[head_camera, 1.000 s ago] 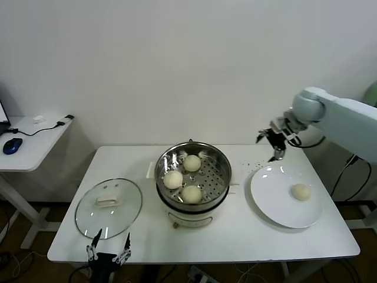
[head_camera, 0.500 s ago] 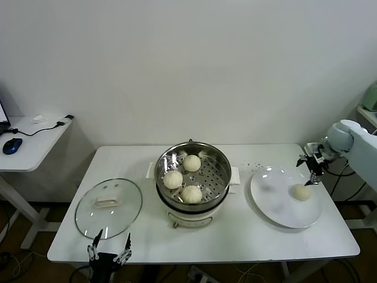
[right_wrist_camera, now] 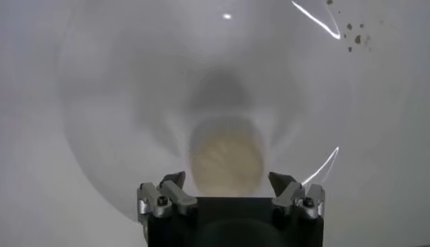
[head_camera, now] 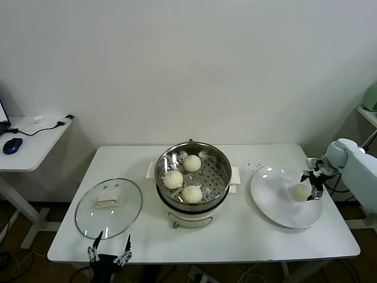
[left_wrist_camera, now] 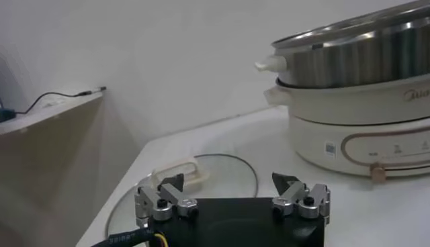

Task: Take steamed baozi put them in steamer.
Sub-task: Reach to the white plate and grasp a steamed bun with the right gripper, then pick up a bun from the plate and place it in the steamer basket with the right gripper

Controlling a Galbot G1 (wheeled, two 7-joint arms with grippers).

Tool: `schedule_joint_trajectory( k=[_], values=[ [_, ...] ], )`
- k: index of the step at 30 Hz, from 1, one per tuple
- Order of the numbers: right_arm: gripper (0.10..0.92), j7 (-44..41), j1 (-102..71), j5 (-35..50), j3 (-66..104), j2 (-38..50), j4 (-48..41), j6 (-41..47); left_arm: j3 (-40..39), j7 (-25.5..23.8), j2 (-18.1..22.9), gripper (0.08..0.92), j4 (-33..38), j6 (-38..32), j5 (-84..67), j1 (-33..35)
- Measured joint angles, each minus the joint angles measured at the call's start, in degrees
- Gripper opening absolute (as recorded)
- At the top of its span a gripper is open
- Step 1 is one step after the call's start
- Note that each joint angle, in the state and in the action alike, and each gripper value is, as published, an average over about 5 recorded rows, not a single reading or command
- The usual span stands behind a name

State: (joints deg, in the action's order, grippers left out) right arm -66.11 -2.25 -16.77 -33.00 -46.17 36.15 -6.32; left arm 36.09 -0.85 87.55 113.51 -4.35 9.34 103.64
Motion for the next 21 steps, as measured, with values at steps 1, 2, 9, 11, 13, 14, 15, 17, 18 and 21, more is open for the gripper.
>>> schedule_joint_trajectory(
  k=[1, 2, 9, 11, 13, 14, 15, 17, 18, 21],
  values=[
    [0.823, 0.03, -0.13, -0.37, 0.55, -0.43, -0.63, -0.16, -0.01, 0.01, 0.00, 0.823, -0.05, 0.00, 0.04, -0.04],
    [0.823, 0.04, -0.25, -0.73, 1.05, -0.83, -1.24, -0.31, -0.02, 0.01, 0.01, 0.823, -0.09, 0.00, 0.07, -0.06],
    [0.791, -0.47, -0.69, -2.26, 3.36, -2.58, -4.13, -0.83, -0.04, 0.02, 0.04, 0.823, -0.27, -0.04, 0.18, -0.10],
    [0.755, -0.70, -0.69, -2.49, 3.70, -2.82, -4.64, -0.89, -0.03, 0.02, 0.04, 0.823, -0.26, -0.04, 0.20, -0.07],
    [0.705, -0.96, -0.64, -2.66, 3.95, -2.99, -5.11, -0.94, -0.03, 0.03, 0.04, 0.823, -0.22, -0.05, 0.23, -0.05],
    [0.681, -1.09, -0.58, -2.72, 4.05, -3.07, -5.32, -0.97, -0.03, 0.03, 0.04, 0.823, -0.19, -0.05, 0.24, -0.03],
    [0.654, -1.24, -0.50, -2.76, 4.14, -3.14, -5.49, -0.99, -0.03, 0.03, 0.04, 0.823, -0.16, -0.06, 0.26, -0.02],
    [0.619, -1.52, -0.31, -2.80, 4.26, -3.27, -5.80, -1.02, -0.03, 0.03, 0.04, 0.823, -0.12, -0.08, 0.28, 0.00],
    [0.602, -1.66, -0.19, -2.80, 4.29, -3.34, -5.94, -1.02, -0.03, 0.03, 0.04, 0.823, -0.11, -0.09, 0.29, 0.02],
    [0.576, -1.94, 0.16, -2.70, 4.36, -3.48, -6.35, -1.02, -0.03, 0.04, 0.04, 0.823, -0.10, -0.18, 0.30, 0.07]
  ],
)
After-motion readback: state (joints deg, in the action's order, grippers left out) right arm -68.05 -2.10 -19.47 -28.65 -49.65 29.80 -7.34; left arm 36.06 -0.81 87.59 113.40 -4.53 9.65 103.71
